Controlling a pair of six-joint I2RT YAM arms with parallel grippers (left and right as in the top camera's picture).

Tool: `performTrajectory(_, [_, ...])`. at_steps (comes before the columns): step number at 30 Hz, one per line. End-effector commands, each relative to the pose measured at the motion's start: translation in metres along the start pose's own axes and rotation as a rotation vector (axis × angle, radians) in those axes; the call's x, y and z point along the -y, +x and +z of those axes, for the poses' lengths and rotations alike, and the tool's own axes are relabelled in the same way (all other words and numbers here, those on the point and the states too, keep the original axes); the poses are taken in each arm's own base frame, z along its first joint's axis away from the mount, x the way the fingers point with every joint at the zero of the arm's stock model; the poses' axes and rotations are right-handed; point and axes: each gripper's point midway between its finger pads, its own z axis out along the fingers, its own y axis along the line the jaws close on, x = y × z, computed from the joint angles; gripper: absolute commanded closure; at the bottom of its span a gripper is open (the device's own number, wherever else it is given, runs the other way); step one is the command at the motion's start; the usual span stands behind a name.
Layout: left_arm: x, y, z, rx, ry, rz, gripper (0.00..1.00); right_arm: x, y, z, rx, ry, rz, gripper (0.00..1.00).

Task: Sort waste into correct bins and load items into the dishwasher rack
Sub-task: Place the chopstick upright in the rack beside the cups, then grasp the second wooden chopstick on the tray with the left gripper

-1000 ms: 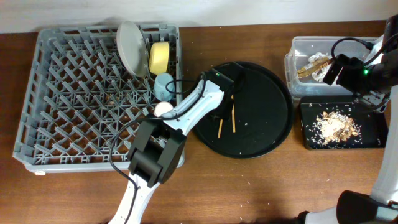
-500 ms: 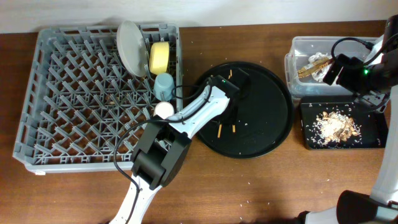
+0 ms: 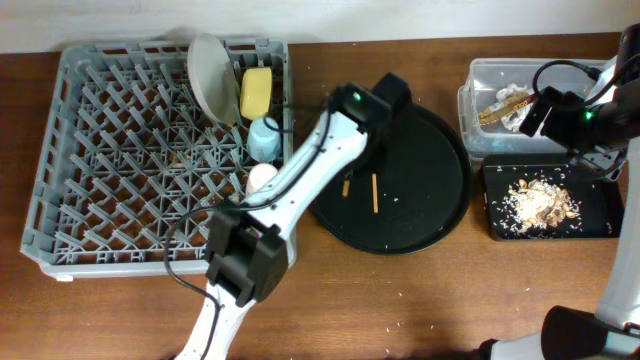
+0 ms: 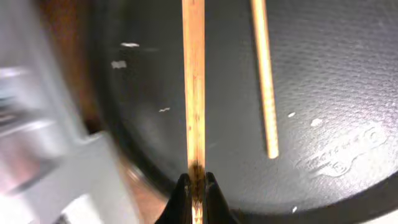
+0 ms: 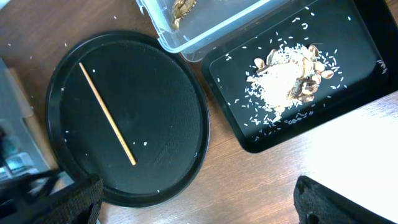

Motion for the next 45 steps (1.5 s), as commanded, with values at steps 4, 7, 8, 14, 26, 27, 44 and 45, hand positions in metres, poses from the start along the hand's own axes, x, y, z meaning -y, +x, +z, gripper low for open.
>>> performTrajectory(4, [-0.090,0.013,-0.100,0.072,-0.138,-0.080,0.99,0.001,-0.002,-0.007,0.024,0.002,0.011,0.02])
performTrajectory(7, [-0.107,0.018,-0.118,0.088,-0.116,-0.095,1.00,0.001,-0.002,-0.007,0.024,0.002,0.011,0.02])
performTrajectory(8, [-0.111,0.019,-0.120,0.089,-0.117,-0.104,0.99,0.001,-0.002,-0.007,0.024,0.002,0.010,0.01])
performTrajectory(14, [-0.166,0.049,-0.078,-0.101,-0.202,-0.206,0.99,0.001,-0.002,-0.007,0.024,0.002,0.010,0.02])
performTrajectory(26, [-0.196,0.068,0.019,-0.211,-0.192,-0.175,1.00,0.001,-0.002,-0.007,0.024,0.002,0.011,0.02])
performTrajectory(27, [-0.196,0.067,0.019,-0.208,-0.191,-0.176,1.00,0.001,-0.002,-0.007,0.024,0.002,0.011,0.02])
performTrajectory(44, [-0.031,0.003,-0.047,0.136,0.202,-0.065,0.52,0.001,-0.002,-0.007,0.024,0.002,0.011,0.02])
performTrajectory(45, [-0.005,0.002,-0.037,0.142,0.214,-0.048,0.51,0.001,-0.002,-0.007,0.024,0.002,0.011,0.02])
